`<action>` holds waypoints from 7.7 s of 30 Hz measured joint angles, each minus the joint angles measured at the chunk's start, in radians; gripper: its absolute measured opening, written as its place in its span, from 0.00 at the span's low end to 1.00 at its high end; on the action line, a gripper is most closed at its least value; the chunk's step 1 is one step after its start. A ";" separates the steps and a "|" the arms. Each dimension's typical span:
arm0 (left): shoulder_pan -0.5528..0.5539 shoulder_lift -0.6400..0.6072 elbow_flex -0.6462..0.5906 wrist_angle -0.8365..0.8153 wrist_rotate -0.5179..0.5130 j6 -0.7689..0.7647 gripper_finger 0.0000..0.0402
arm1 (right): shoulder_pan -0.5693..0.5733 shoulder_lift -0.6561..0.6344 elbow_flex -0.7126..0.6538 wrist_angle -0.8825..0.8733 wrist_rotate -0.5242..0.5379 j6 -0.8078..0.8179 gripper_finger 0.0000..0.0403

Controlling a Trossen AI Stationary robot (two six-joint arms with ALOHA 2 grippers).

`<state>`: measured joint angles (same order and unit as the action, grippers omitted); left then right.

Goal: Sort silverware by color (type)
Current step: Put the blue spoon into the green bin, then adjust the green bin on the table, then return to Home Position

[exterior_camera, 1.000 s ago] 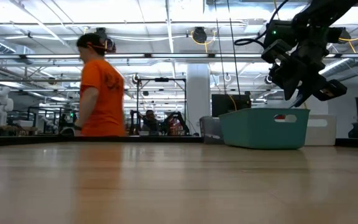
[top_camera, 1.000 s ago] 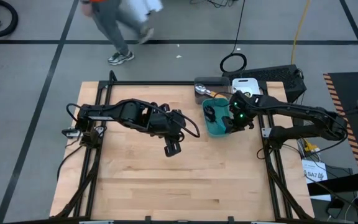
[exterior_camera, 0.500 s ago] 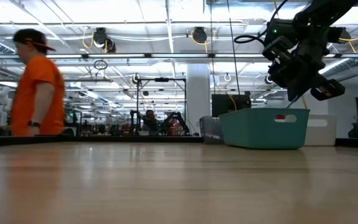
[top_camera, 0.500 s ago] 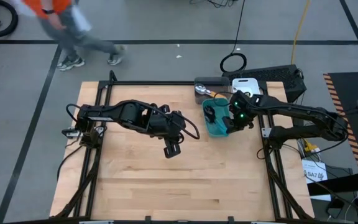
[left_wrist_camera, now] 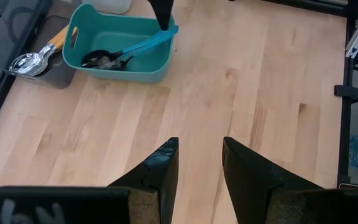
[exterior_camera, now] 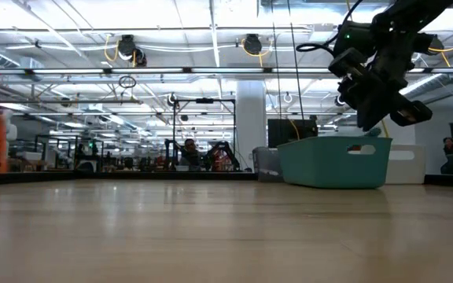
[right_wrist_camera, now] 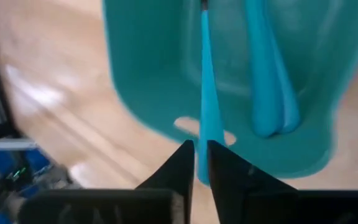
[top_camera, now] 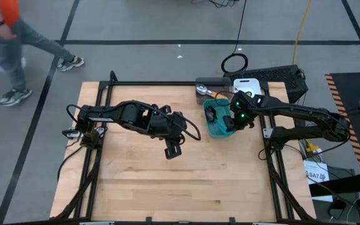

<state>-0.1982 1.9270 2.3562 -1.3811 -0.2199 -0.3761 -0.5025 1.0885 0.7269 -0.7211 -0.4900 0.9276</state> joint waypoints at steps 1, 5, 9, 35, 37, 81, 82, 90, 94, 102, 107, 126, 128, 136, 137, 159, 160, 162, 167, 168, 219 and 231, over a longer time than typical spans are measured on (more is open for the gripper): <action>0.000 0.000 0.000 0.001 0.000 0.001 0.31 | 0.000 0.000 0.000 0.000 0.025 -0.002 0.11; 0.000 0.000 0.000 0.003 -0.008 0.012 0.31 | 0.000 0.000 0.000 -0.001 0.154 -0.027 0.17; 0.000 0.000 0.000 0.003 -0.009 0.007 0.31 | 0.000 0.000 0.000 0.000 0.157 -0.058 0.21; 0.000 -0.005 0.000 0.106 -0.045 0.140 0.12 | 0.110 -0.263 0.112 0.094 0.183 -0.220 0.13; 0.000 -0.010 0.000 0.106 -0.044 0.140 0.06 | 0.137 -0.295 0.137 0.095 0.211 -0.236 0.09; 0.047 0.000 0.000 0.099 -0.042 -0.046 0.02 | 0.218 -0.040 0.095 -0.218 0.385 -0.448 0.00; 0.048 0.002 0.000 0.099 -0.042 -0.049 0.02 | 0.218 -0.036 0.095 -0.220 0.385 -0.454 0.00; 0.047 0.009 -0.001 0.098 -0.043 -0.111 0.02 | 0.220 0.024 0.095 -0.244 0.386 -0.470 0.00; 0.048 0.009 0.000 0.099 -0.043 -0.156 0.02 | 0.231 0.034 0.095 -0.257 0.385 -0.469 0.00; 0.047 0.009 0.000 0.095 -0.062 -0.152 0.02 | 0.263 0.034 0.095 -0.226 0.386 -0.410 0.00; 0.047 0.009 0.000 0.092 -0.061 -0.123 0.02 | 0.270 0.036 0.095 -0.150 0.456 -0.382 0.00; -0.071 0.009 0.000 -0.025 -0.047 -0.135 0.02 | 0.356 0.114 0.095 -0.197 0.436 -0.201 0.00; -0.080 0.009 0.000 -0.032 -0.048 -0.135 0.02 | 0.376 0.113 0.095 -0.177 0.432 -0.162 0.00; -0.090 -0.008 0.000 -0.008 -0.050 -0.126 0.02 | 0.418 0.047 0.160 -0.160 0.434 -0.072 0.00; -0.089 -0.017 0.000 -0.008 -0.051 -0.117 0.02 | 0.418 0.032 0.177 -0.160 0.437 -0.073 0.00; 0.077 -0.236 0.002 0.122 -0.200 0.243 0.02 | 0.413 -0.243 0.445 0.321 0.541 -0.682 0.00; 0.081 -0.234 0.001 0.121 -0.198 0.266 0.02 | 0.413 -0.245 0.445 0.366 0.541 -0.682 0.00; 0.085 -0.232 -0.001 0.119 -0.172 0.307 0.02 | 0.413 -0.246 0.445 0.432 0.539 -0.694 0.00; 0.087 -0.229 0.000 0.199 -0.169 0.431 0.02 | 0.413 -0.239 0.445 0.497 0.507 -0.816 0.02; 0.087 -0.227 0.000 0.232 -0.171 0.424 0.02 | 0.413 -0.237 0.445 0.501 0.507 -0.826 0.03; 0.011 -1.038 -1.317 0.803 -0.124 0.076 0.00 | 0.596 -0.629 -0.170 0.769 0.392 -0.940 0.00; 0.013 -1.098 -1.409 0.533 -0.152 0.073 0.00 | 0.596 -0.638 -0.412 0.949 0.413 -0.870 0.00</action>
<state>-0.1852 0.8285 0.9477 -0.8480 -0.3714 -0.3034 0.0937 0.4503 0.3147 0.2279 -0.0772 0.0581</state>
